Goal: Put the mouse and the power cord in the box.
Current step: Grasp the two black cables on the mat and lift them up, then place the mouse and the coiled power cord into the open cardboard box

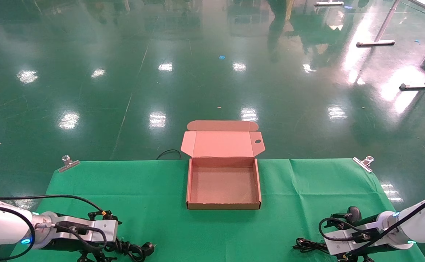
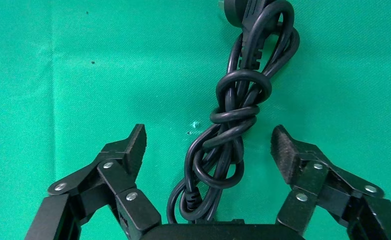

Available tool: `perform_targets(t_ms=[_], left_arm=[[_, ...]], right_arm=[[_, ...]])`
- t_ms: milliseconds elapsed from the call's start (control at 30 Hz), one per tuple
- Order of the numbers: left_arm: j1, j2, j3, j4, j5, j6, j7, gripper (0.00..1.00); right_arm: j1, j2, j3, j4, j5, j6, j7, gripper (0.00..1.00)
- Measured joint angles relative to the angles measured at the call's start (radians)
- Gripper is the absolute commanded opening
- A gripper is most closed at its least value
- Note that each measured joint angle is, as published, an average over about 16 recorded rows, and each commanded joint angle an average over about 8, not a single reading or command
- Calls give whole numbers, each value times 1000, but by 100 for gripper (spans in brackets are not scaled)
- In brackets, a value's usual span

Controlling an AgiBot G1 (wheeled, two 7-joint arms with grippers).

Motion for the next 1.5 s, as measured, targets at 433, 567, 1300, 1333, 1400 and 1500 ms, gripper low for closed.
perform_targets(t_ms=[433, 567, 1300, 1333, 1400, 1500], left_arm=[[0, -1, 0, -2, -1, 1, -2, 0], [0, -1, 0, -2, -1, 1, -2, 0], [-12, -34, -46, 35, -67, 86, -55, 0], [-15, -41, -57, 43, -82, 104, -65, 0], [-22, -58, -82, 62, -117, 145, -88, 0], [-37, -83, -125, 95, -176, 215, -126, 0]], right_arm=[[0, 2, 0, 4, 0, -4, 0, 0], [0, 2, 0, 5, 0, -4, 0, 0], [43, 49, 31, 17, 45, -63, -3, 0], [50, 58, 37, 20, 54, -71, -3, 0], [68, 77, 50, 26, 73, -89, -4, 0], [99, 107, 74, 39, 107, -117, -3, 0]])
